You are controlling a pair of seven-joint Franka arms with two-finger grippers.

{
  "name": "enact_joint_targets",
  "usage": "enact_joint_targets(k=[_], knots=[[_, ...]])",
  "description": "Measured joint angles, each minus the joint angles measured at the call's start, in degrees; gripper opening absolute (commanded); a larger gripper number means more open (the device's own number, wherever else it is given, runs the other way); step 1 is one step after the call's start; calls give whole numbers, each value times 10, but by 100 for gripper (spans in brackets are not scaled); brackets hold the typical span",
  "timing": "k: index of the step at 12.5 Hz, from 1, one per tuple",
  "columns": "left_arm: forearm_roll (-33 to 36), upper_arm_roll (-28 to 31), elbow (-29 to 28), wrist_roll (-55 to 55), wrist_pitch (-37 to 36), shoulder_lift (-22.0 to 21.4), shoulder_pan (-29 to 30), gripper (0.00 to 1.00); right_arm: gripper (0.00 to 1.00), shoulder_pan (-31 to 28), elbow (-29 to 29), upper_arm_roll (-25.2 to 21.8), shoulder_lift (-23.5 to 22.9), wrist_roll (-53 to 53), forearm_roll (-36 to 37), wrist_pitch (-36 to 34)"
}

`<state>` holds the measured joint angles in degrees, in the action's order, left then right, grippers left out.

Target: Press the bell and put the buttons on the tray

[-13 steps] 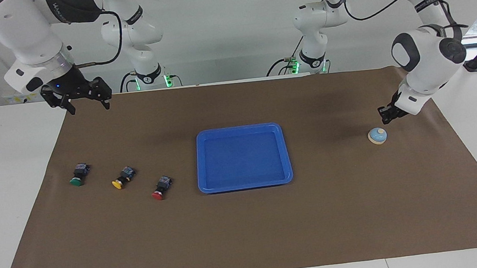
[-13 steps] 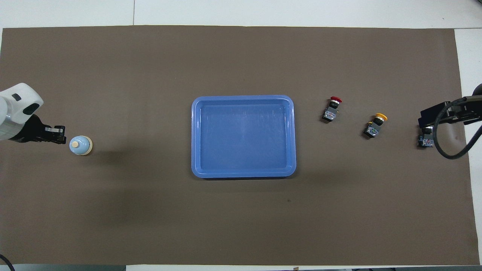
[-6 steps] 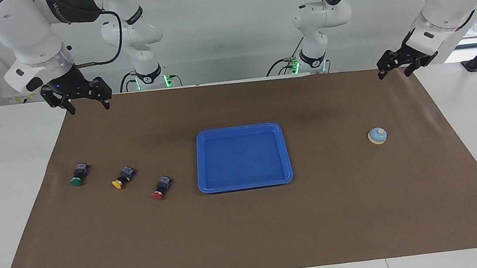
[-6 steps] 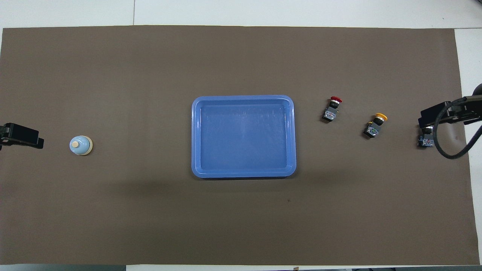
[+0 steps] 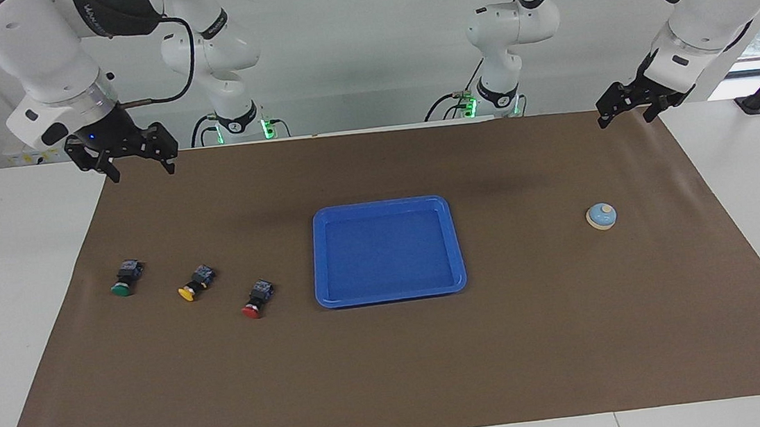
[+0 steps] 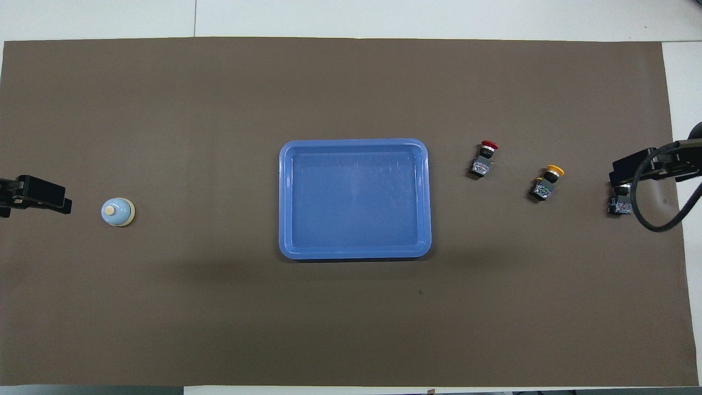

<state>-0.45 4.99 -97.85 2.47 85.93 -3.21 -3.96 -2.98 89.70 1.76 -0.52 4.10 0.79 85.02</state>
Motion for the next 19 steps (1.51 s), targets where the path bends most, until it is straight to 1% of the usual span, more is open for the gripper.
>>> enact_joint_targets(k=[4, 5, 6, 7, 9, 11, 13, 16, 17, 19], knots=[[0, -1, 0, -1, 8, 18, -2, 100, 100, 0, 0, 0, 1, 0, 0, -13], [0, -1, 0, -1, 8, 18, -2, 100, 100, 2, 2, 1, 2, -4, 0, -8], [1, -2, 0, -1, 7, 18, -5, 100, 100, 4, 12, 3, 4, -25, 0, 13], [4, -4, 2, -1, 6, 18, -10, 100, 100, 6, 36, 7, 10, -54, -1, 51], [11, -17, 6, -2, 6, 18, -19, 100, 100, 28, 110, 13, 27, -119, -2, 131], [12, -23, 8, -2, 6, 17, -21, 100, 100, 58, 167, 15, 22, -196, -2, 195], [13, -18, 8, -2, 6, 15, -19, 100, 100, 72, 201, 15, -9, -252, -2, 267], [13, -12, 8, -2, 6, 12, -15, 100, 100, 78, 254, 15, -66, -297, -2, 399], [13, -12, 8, -2, 6, 12, -15, 100, 100, 83, 269, 15, -82, -310, -2, 436], [13, -12, 8, -2, 6, 12, -15, 100, 100, 85, 281, 15, -114, -320, -2, 486]])
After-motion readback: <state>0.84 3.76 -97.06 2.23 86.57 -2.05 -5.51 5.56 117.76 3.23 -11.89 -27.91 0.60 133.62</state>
